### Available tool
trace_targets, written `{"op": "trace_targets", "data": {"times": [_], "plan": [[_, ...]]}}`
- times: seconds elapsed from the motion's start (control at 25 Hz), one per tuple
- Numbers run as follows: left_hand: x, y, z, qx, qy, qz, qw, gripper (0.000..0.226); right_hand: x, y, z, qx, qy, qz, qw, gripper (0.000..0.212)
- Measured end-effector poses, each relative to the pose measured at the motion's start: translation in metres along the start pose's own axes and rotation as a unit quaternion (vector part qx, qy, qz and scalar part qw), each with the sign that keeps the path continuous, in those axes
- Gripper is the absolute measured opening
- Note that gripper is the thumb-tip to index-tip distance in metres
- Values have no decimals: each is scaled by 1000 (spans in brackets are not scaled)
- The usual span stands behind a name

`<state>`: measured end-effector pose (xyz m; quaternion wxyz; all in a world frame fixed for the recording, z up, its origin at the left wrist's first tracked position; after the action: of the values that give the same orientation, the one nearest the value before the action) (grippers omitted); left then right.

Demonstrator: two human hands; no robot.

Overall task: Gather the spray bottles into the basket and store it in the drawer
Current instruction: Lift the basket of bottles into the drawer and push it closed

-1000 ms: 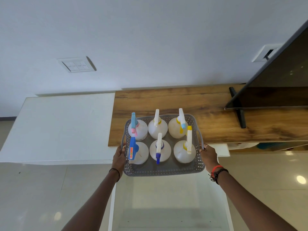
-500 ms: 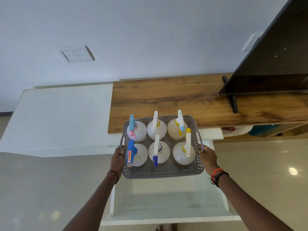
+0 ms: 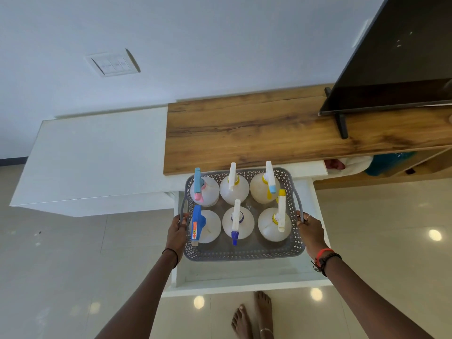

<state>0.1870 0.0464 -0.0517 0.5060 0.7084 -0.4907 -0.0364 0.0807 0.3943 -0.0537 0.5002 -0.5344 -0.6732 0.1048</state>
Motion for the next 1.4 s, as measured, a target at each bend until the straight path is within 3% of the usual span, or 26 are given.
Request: {"op": "trace_targets", "data": {"times": [0.64, 1.4], "plan": [[-35, -82, -25, 33, 0, 18, 999, 30, -5, 87, 15, -21, -23, 15, 999, 32], [-107, -161, 49, 45, -2, 30, 999, 30, -81, 154, 98, -98, -10, 40, 994, 35]]}}
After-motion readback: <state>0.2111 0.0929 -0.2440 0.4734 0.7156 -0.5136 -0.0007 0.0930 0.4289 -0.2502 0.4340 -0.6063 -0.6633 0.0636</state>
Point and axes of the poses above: each hand's wrist, its own z-axis towards the middle knuckle, its own x-axis out of the back of the hand, y = z × x, the point moved 3 cm from there along z, towards the middle knuckle, and after that the axes turned 12 degrees about y, right-handed, at the moved point
